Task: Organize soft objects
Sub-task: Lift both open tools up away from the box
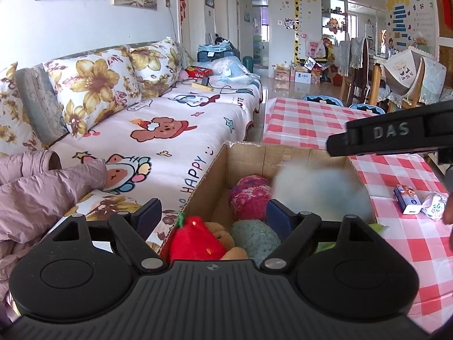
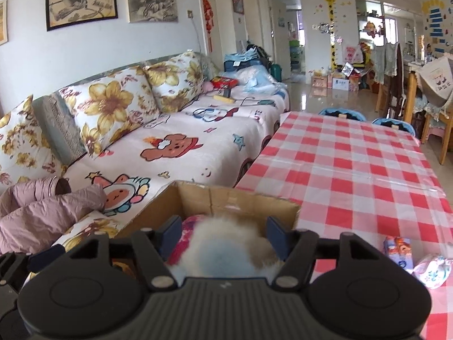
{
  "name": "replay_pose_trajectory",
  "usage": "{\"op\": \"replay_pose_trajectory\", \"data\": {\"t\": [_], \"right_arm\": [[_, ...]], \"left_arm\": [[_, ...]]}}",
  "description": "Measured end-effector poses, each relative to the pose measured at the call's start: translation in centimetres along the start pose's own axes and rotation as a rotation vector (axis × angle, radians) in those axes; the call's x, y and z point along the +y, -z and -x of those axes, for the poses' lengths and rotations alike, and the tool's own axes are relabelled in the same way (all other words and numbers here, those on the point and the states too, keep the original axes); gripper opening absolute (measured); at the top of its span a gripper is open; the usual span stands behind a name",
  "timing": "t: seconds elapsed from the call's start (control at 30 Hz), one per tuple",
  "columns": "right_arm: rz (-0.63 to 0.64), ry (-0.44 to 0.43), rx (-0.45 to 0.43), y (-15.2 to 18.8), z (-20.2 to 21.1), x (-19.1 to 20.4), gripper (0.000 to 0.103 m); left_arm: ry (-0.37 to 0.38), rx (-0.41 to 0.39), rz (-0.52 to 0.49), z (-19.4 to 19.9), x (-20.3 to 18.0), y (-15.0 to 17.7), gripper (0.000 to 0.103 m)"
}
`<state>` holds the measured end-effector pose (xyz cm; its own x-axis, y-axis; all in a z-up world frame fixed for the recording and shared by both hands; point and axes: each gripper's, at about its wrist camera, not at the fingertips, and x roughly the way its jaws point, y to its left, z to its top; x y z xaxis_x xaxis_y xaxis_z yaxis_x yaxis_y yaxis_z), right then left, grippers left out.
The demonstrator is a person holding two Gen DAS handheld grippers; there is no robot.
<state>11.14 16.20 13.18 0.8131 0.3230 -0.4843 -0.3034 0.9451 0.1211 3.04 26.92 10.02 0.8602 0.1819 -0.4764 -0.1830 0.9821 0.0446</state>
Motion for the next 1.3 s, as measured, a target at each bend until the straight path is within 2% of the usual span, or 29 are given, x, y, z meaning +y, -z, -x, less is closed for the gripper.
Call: {"op": "replay_pose_trajectory", "data": {"t": [0.23, 0.9, 1.3], "right_arm": [[-0.005, 0.049, -0.036, 0.4, 1.9, -1.5, 0.071], [-0.053, 0.103, -0.055, 3.5, 4.7, -6.0, 0.072], [-0.110, 0.109, -0.056, 5.4, 5.8, -8.8, 0.072]], "left_arm": [[0.005, -0.012, -0.021, 0.1, -0.5, 0.1, 0.102], [0.069, -0.039, -0.099, -0.2, -1.3, 0.2, 0.103], [0.078, -0.046, -0.140, -0.6, -1.4, 0.2, 0.103]]}}
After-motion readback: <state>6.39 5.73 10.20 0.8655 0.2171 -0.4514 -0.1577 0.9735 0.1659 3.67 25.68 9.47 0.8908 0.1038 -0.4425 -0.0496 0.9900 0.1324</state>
